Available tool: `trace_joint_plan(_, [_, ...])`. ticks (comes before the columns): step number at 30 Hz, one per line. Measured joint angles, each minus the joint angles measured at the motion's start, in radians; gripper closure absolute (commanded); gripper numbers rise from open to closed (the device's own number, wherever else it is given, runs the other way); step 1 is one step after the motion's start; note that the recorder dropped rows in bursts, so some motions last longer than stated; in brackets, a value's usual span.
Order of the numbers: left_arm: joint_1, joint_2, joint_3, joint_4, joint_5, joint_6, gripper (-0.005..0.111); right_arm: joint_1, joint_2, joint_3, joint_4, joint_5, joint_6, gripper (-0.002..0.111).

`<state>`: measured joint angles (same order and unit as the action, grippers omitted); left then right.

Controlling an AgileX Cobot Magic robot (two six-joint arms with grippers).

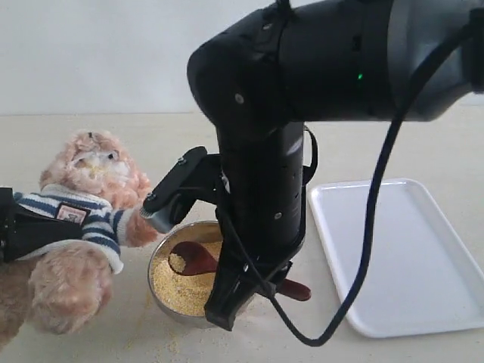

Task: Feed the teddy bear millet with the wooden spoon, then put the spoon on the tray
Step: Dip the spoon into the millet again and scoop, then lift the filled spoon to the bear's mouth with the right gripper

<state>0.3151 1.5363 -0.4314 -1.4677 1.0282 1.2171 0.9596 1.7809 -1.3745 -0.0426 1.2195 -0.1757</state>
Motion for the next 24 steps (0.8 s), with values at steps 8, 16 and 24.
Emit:
trace_joint_plan(8, [0.000, 0.000, 0.037, 0.059, 0.155, -0.046, 0.102, -0.108, -0.141, -0.009, 0.140, 0.000, -0.059, 0.109])
trace_joint_plan(16, [0.000, 0.000, 0.037, 0.101, 0.091, -0.025, 0.102, -0.110, -0.141, -0.055, 0.118, 0.002, -0.059, 0.109])
trace_joint_plan(24, [0.080, 0.095, -0.047, 0.200, 0.050, -0.124, 0.102, -0.110, -0.006, -0.297, 0.139, 0.002, -0.033, 0.109])
